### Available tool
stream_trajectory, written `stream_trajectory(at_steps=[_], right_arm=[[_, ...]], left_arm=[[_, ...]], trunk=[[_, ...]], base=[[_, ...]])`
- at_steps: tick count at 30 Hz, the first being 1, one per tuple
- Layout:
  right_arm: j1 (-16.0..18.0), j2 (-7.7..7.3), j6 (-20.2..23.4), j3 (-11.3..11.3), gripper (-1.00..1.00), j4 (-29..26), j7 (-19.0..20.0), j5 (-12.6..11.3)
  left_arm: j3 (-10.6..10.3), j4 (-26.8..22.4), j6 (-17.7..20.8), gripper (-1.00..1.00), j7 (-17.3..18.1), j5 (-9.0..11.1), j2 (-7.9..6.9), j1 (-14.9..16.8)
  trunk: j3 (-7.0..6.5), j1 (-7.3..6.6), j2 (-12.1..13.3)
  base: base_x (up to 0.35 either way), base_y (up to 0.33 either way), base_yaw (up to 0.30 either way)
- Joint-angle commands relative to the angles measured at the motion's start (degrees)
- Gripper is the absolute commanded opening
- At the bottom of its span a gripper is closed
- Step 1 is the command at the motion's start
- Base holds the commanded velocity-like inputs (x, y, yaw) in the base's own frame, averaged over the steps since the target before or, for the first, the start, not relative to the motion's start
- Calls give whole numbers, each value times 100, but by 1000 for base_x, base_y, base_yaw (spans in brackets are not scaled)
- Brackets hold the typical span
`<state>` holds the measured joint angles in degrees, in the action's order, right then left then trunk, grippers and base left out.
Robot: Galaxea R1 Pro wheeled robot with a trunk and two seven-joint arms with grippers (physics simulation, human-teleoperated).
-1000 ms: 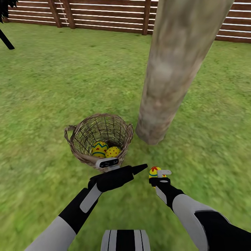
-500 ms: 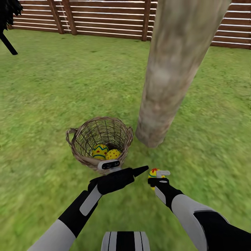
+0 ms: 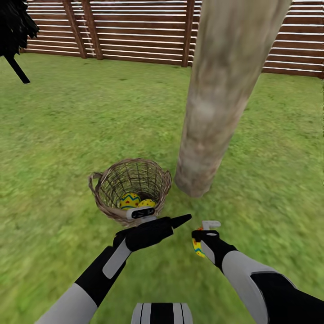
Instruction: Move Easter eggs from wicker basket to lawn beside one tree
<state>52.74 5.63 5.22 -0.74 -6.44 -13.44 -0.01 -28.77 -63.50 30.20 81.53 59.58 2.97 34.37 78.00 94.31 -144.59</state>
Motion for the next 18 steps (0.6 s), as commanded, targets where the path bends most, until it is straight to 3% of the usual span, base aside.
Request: stream_trajectory(at_steps=[1,6,18], right_arm=[[0,-13,109,-7,100,-22,-20,-2],[0,-27,674,11,100,-298,-5,-16],[0,-33,911,21,100,-472,-3,-17]], left_arm=[[-13,1,62,100,12,28,-2,1],[-11,-4,89,100,12,28,-7,3],[-6,-10,91,100,21,36,-16,7]], trunk=[[-19,-3,0],[-130,-16,7],[-396,-47,23]], base=[[0,0,0],[0,0,0],[0,0,0]])
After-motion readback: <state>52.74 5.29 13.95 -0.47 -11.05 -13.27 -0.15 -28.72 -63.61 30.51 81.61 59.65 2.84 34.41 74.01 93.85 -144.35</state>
